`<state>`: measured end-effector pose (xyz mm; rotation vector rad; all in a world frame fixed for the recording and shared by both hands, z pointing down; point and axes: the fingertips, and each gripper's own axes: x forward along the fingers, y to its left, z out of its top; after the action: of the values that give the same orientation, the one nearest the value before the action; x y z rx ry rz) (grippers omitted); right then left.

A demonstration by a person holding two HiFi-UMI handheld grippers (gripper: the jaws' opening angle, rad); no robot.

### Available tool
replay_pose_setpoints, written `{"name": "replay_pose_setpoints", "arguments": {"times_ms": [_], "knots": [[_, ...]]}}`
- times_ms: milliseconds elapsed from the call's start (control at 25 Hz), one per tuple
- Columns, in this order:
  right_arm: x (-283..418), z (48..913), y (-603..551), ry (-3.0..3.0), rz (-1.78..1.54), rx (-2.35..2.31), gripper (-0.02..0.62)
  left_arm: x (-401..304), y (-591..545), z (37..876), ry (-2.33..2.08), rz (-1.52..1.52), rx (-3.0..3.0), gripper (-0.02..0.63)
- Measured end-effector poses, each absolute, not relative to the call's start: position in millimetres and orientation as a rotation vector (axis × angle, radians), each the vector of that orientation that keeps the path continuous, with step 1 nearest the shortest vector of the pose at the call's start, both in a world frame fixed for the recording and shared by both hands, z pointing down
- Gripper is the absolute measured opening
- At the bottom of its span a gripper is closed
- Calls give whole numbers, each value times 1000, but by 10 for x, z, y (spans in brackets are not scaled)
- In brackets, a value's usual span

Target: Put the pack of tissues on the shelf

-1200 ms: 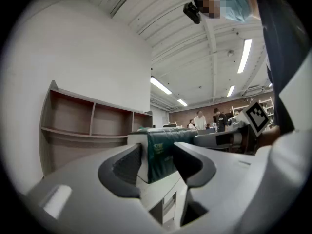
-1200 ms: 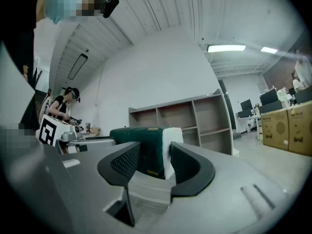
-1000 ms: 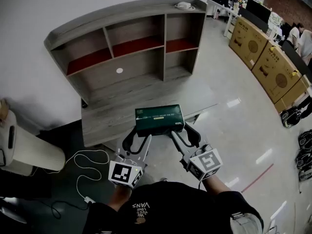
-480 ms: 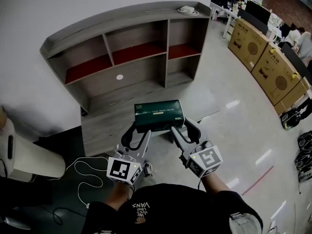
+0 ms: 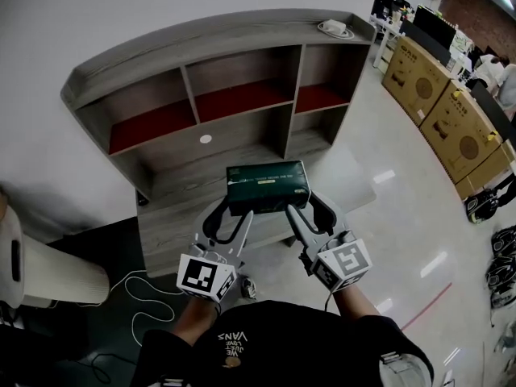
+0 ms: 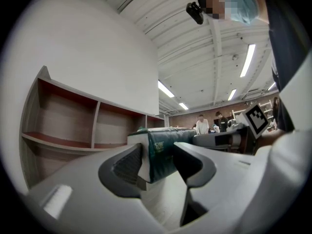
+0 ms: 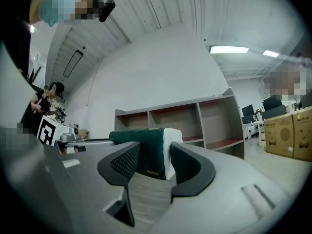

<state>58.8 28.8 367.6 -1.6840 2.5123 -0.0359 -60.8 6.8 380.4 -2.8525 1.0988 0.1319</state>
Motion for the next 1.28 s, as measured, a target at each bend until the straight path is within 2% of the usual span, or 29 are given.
{"name": "replay_pose_setpoints", "arguments": {"times_ms": [680,1280], "knots": [[260,3635,-542,2462,-53,-1774,189,-899,-851,3795,1004,154,-2907,224],[503,3599,-1092,2464,-55,-1726,189,-668,-1364,3744,1045,147,-2876,224]]}}
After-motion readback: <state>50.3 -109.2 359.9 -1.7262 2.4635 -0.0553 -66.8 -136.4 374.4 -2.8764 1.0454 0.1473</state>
